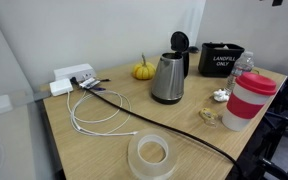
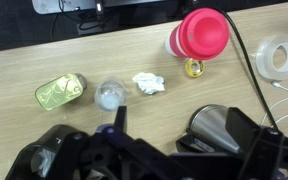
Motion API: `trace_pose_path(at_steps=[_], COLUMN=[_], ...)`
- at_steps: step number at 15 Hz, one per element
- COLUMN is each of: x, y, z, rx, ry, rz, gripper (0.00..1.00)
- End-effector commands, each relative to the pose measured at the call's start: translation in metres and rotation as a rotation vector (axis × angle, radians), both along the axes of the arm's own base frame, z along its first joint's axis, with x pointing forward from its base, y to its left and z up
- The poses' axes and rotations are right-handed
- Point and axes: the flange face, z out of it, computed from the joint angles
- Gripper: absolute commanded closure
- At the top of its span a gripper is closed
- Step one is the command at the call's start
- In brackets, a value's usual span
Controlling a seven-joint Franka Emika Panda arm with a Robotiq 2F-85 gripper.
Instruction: Throw the paper in the trash
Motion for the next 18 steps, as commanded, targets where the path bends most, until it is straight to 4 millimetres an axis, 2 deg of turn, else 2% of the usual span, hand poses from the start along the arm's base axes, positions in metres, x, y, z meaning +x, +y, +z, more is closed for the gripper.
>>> trace_pose_path(at_steps=[1, 5, 11, 13, 14, 16, 18], x=[0.005, 0.017, 0.048, 0.049, 0.046, 0.047, 0.047], y=[-0.009, -0.006, 0.006, 0.013, 0.012, 0.014, 0.013], z=[-0.007, -0.043, -0.096, -0.112, -0.107, -0.113, -0.110], rx=[0.024, 0.017, -0.017, 0.018, -0.004, -0.003, -0.004], ry=[0.005, 0.076, 0.102, 0.139, 0.130, 0.143, 0.136], rz=[0.039, -0.010, 0.026, 0.058, 0.041, 0.045, 0.044], gripper=[0.00, 0.00, 0.00, 0.00, 0.00, 0.00, 0.00])
